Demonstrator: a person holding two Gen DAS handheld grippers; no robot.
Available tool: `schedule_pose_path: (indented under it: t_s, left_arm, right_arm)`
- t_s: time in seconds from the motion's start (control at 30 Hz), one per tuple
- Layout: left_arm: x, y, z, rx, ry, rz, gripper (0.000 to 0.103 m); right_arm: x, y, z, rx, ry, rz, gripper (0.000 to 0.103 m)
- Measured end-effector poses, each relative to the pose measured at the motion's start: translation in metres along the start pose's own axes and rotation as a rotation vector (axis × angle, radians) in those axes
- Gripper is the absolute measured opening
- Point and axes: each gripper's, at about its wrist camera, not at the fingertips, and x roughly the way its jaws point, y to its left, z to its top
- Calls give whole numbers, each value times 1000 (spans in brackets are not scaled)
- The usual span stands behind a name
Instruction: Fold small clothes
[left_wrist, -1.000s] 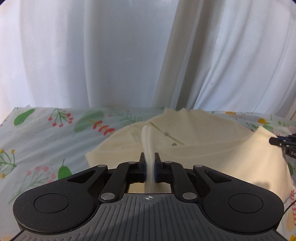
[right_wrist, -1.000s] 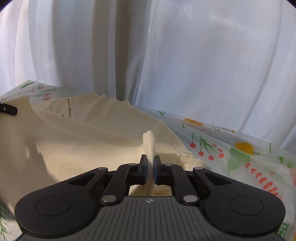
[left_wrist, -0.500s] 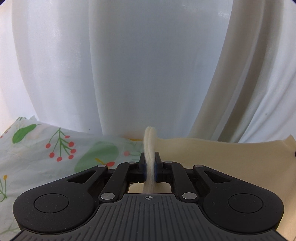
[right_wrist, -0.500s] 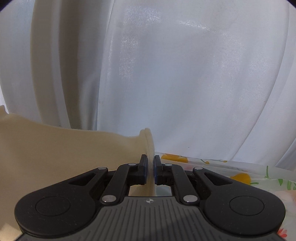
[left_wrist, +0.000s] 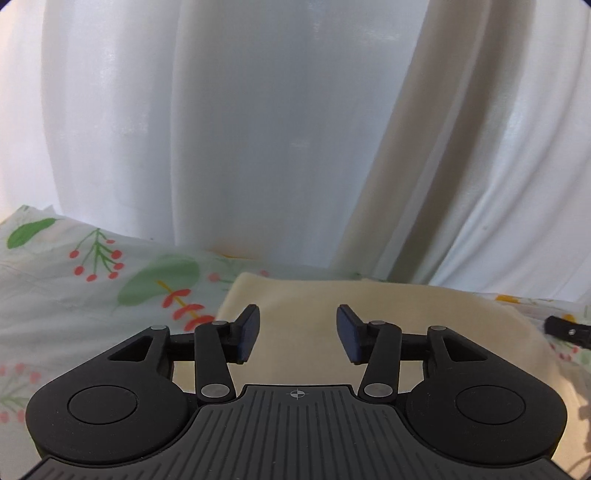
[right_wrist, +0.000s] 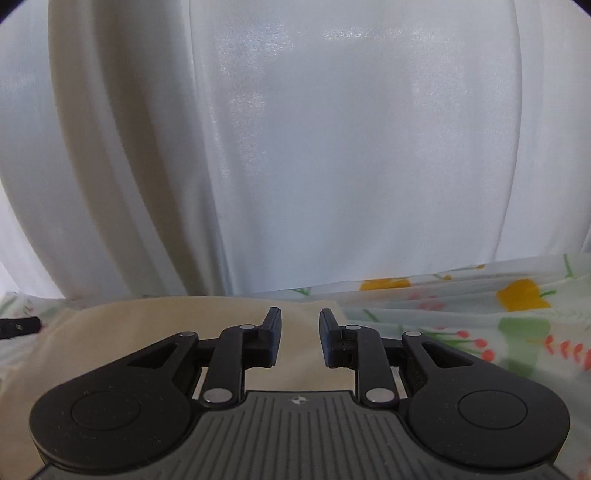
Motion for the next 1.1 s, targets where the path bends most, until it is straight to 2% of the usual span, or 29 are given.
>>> schedule_pose_path:
  t_s: [0.03,0.1,0.2,0.27,0.3,0.33,0.37,0.43,0.47,0.57,0.63,0.67,0.7,0.9,1.1]
  left_arm:
    - [0,-4,-3,-9,11,-31,52]
    - [2,-15,-11,-8,39,-78,53]
    - [8,-22,-23,-10,74,-72,53]
    - [13,-15,-29,-48,103,-69,53]
    - [15,-8,-33,-71,104,-56,53]
    - [15,-2,-34,-82,95,-50,51]
    - [15,3,-35,-93,85,-44,49]
    - [15,16,-35,-125,84,-44,43]
    - [13,22,-34,-147,84,-46,42]
    - [-1,31,-31,-157,67,-11,43]
    - [-12,35,-32,-145,50,40,57]
    - [-21,39,-31,-136,39,79,58]
    - [-28,43,-33,-134,36,103,59]
    - [-65,67,-50,-184,75,128,61]
    - [-83,72,-71,-215,150,109,61]
  right_arm:
    - [2,0,-7,59,34,75,26]
    - [7,2,-21,123,78,135,26]
    - [12,-1,-38,110,98,129,26]
    - [10,-12,-42,109,70,137,24]
    - [9,-22,-41,124,59,135,16]
    - [7,-31,-40,153,49,125,14]
    - [4,-42,-39,182,28,72,14]
    - [-1,-61,-39,231,-11,47,10]
    - [-7,-69,-38,258,-20,-10,10]
    - [-24,-75,-37,251,-36,-68,9]
    - [-44,-65,-36,157,-44,-127,14]
    - [-52,-61,-38,102,-42,-165,29]
    - [-60,-59,-41,64,-43,-172,34]
    - [-110,-57,-66,44,16,-148,34]
    - [-123,-42,-76,4,29,-144,34]
